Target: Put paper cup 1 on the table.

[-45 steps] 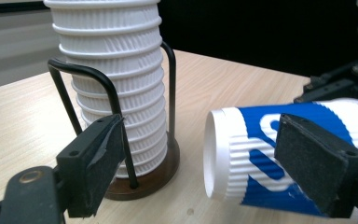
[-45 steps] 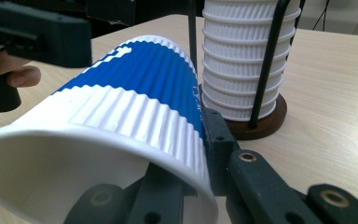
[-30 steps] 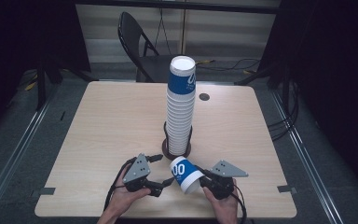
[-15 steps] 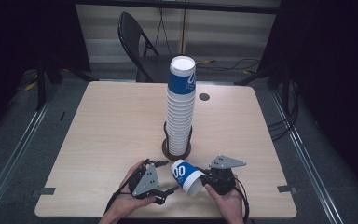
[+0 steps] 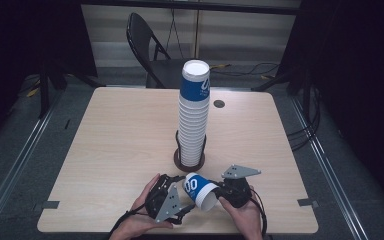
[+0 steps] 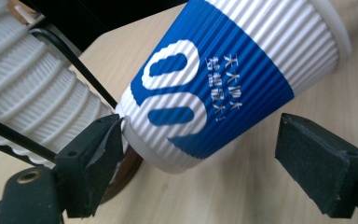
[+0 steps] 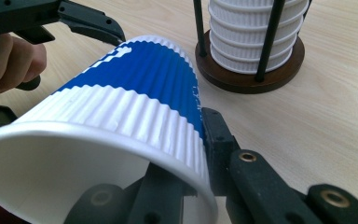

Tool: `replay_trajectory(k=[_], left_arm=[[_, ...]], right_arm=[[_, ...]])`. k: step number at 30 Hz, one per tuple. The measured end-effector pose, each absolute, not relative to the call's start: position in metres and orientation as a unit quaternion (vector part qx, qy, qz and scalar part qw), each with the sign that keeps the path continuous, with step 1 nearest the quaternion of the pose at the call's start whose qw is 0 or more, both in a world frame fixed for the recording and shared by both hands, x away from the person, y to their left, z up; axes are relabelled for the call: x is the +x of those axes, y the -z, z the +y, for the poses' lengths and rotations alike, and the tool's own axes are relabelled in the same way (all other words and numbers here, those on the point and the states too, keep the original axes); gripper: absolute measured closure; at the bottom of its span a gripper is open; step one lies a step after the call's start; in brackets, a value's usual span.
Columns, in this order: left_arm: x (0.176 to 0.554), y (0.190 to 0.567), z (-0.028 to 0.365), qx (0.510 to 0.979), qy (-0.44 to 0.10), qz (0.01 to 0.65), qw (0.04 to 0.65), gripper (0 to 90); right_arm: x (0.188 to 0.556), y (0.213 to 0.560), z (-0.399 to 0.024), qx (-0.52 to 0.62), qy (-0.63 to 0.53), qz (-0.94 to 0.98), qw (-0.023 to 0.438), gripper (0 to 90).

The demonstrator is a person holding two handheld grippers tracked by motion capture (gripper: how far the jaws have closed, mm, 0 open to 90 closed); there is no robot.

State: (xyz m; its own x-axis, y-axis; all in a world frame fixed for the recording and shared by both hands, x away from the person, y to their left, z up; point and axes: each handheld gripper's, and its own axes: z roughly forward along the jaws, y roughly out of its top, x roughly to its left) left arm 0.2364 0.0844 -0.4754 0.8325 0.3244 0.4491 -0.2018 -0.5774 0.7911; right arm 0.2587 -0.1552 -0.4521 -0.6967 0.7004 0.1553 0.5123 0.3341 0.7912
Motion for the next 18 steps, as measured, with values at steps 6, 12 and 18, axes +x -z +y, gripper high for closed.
replay_trajectory(k=[6, 12, 18], left_arm=[[0.235, 0.474, 0.082, 0.841, -0.303, 0.026, 0.448, 14.8], [0.233, 0.475, 0.077, 0.845, -0.331, -0.003, 0.419, 11.8], [0.233, 0.474, 0.073, 0.846, -0.345, -0.019, 0.406, 10.0]], right_arm=[[0.259, 0.451, -0.154, 0.372, -0.437, 0.812, 0.103, 86.1], [0.260, 0.451, -0.149, 0.364, -0.432, 0.819, 0.099, 86.2], [0.261, 0.449, -0.146, 0.356, -0.432, 0.824, 0.092, 86.3]])
